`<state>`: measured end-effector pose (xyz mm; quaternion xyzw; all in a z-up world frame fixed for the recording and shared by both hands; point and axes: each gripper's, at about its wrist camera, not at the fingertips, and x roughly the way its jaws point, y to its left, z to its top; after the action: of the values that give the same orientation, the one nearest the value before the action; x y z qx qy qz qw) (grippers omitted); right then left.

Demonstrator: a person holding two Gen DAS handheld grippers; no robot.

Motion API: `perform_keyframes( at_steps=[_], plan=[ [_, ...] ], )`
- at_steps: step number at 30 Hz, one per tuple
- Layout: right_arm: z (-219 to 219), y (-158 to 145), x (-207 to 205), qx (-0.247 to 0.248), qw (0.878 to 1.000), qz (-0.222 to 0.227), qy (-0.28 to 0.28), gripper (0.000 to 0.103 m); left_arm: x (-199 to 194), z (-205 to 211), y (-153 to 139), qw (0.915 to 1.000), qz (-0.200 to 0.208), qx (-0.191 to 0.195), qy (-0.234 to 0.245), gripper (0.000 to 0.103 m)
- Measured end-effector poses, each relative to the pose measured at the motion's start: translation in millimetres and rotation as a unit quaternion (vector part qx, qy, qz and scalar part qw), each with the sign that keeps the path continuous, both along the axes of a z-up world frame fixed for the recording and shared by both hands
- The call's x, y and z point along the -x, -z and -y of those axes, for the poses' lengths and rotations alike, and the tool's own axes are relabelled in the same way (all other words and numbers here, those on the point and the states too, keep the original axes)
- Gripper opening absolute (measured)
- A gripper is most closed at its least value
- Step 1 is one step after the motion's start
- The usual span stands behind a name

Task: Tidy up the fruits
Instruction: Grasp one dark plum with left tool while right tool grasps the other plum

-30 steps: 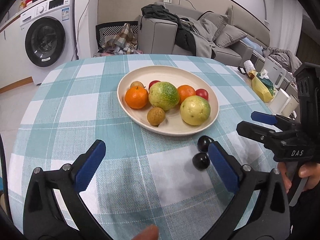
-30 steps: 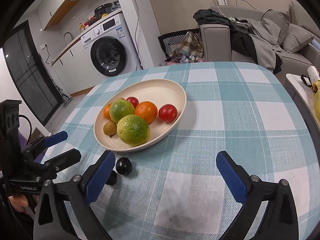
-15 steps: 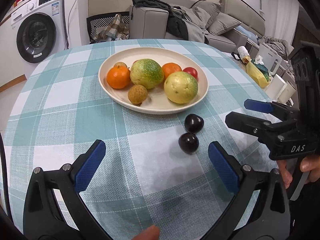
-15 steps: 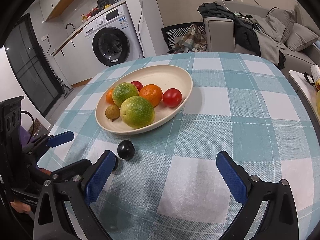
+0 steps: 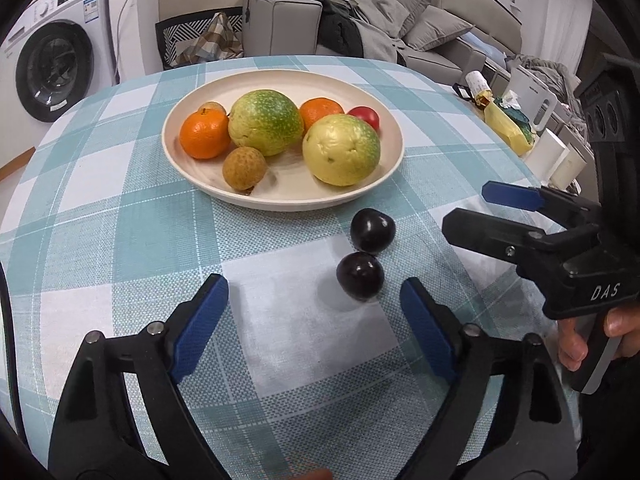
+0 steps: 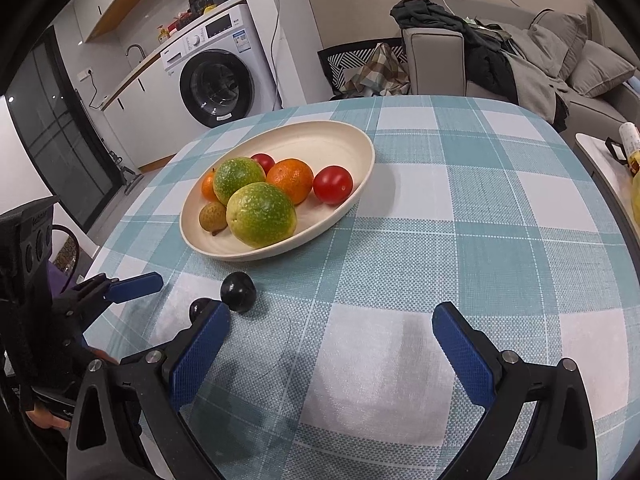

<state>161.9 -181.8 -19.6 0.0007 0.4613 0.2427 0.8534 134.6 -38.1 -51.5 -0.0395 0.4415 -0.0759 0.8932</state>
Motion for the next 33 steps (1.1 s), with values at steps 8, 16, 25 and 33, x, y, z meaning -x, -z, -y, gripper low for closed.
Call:
perform_keyframes(
  at_steps=[8,16,25,33],
  plan=[
    [-2.7,1.1,-0.7,0.0,1.0,-0.003,-0.005,0.103,-3.3,11.4,-2.6,0.9996,0.006,0.001,0.029,0.058],
    [-1.8,2.0,-1.7,-0.001,1.0,-0.005,-0.003,0.103,-1.3,17.0,-4.4,0.9983,0.01,0.017,0.055,0.022],
    [-4.1,2.2,-2.3,0.002,1.0,-0.006,-0.007,0.103,3.9,4.3,-10.8,0.9986,0.02,0.03,0.037,0.022],
    [-23.9,3.5,-1.1,0.012,0.999,-0.018,-0.039,0.102,10.5,-22.4,-17.0,0.9986,0.028,0.045,0.002,0.022]
  ],
)
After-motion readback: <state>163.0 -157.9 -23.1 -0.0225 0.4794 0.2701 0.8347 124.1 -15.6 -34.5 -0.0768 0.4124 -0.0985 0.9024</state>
